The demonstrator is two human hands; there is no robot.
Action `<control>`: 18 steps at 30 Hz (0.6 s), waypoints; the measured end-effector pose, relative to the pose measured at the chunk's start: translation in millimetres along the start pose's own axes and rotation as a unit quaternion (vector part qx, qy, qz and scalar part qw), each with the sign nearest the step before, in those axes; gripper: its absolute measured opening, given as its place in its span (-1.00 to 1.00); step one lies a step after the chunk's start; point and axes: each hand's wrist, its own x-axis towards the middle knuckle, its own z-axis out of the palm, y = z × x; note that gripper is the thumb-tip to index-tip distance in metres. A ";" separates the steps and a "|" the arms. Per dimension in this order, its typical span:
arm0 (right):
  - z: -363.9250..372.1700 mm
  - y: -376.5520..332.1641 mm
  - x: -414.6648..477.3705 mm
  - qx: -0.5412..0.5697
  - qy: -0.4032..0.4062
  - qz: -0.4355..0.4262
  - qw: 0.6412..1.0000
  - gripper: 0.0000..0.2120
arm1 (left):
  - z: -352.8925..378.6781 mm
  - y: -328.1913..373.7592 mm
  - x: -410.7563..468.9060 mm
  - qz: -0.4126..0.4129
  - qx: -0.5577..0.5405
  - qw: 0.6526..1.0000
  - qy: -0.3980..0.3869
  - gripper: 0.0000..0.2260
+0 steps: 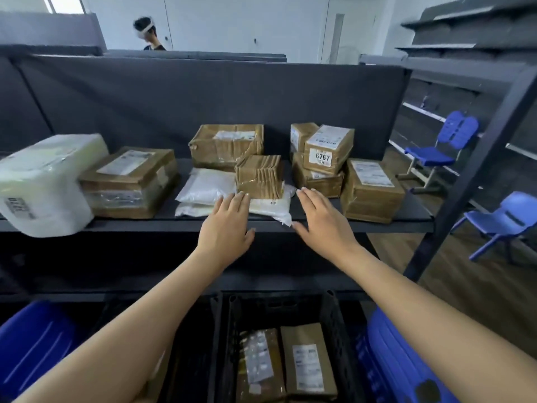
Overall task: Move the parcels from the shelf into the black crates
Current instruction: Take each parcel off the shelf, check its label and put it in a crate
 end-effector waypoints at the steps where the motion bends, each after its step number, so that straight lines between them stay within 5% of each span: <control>1: -5.0 7.0 8.9 -0.006 0.007 0.002 1.000 -0.36 | -2.5 2.0 9.8 0.006 -0.003 1.000 0.003 -0.36; 18: -29.6 155.9 21.7 -0.138 -0.027 0.112 0.984 -0.21 | 20.8 105.4 132.9 0.132 -0.075 0.988 0.030 -0.36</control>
